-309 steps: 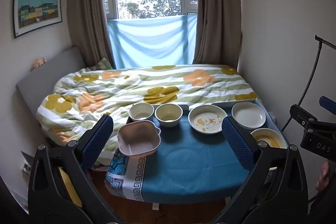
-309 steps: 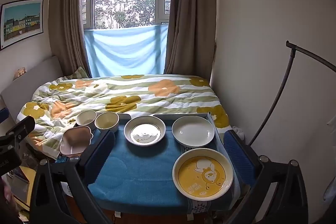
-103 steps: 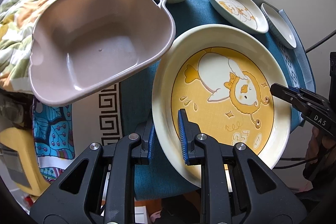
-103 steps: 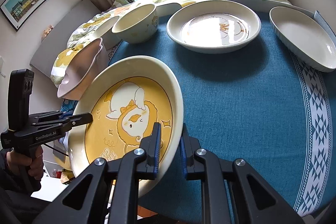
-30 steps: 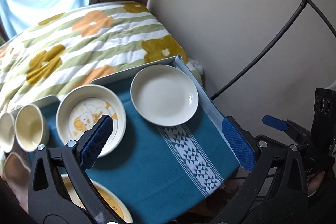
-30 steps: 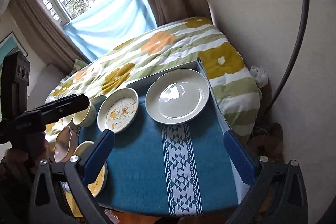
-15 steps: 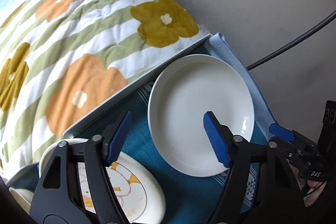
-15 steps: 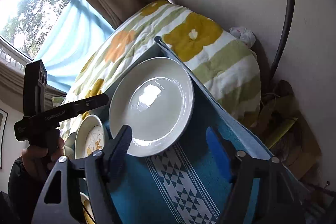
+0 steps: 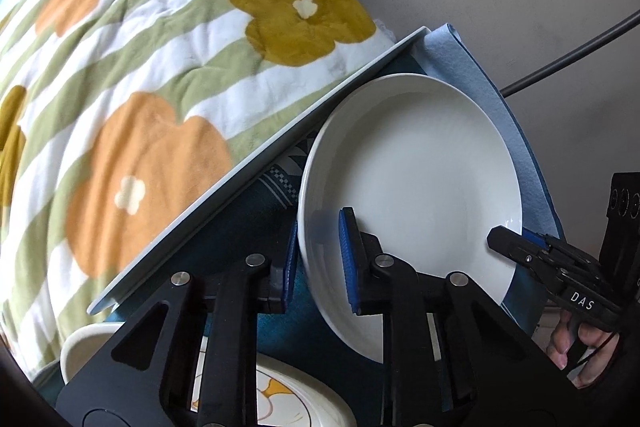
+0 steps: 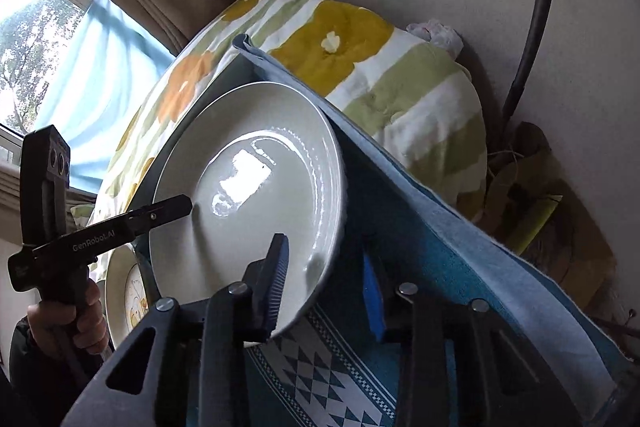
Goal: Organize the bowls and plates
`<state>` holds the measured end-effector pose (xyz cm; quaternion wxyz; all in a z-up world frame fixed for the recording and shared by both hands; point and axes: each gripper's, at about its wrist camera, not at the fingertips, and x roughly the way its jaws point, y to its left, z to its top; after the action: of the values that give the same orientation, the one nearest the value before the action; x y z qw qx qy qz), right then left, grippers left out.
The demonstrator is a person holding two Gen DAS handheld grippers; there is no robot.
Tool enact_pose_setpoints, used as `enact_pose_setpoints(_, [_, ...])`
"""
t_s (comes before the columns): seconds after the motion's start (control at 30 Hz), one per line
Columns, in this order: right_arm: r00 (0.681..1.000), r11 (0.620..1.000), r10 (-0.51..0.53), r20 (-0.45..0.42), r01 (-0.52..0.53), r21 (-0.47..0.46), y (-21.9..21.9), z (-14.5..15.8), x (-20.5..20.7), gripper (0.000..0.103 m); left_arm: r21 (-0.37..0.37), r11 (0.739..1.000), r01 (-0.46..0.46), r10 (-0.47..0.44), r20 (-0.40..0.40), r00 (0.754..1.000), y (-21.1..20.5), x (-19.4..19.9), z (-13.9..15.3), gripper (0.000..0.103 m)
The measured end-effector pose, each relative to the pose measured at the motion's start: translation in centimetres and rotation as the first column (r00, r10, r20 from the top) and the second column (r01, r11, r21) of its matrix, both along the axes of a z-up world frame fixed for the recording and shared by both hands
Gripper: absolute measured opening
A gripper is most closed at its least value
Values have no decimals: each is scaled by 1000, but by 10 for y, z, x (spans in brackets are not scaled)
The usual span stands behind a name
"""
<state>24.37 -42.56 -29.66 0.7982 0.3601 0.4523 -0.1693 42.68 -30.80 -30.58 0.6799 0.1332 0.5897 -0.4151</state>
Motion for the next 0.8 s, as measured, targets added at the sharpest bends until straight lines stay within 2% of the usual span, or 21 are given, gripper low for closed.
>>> enact_pose_setpoints(0.07, [1000,1000,2,1,-2,-3,0,0,1,18,-5,1000,-2,2,-5,1000,1,1,0,16])
enact_pose_setpoints(0.27, [1000,1000,5,0,-5,1,2,-1,3,17,14,1000,0,0,27,1000,-1,-2,3,16])
enact_pose_setpoints(0.43, [999,999,33,21,-32,-22,5,6,2,17,18,1000,-6,4,74,997,-1,-7,16,16])
enact_pose_setpoints(0.63, [995,995,81,62,-77,-64,7,26,-3,17,-8,999,-40,41,135,990,8,-22,45,16])
enact_pose_setpoints(0.8, [980,982,166,107,-154,-111,9,57,-13,17,-53,991,-124,132,187,973,29,-49,87,16])
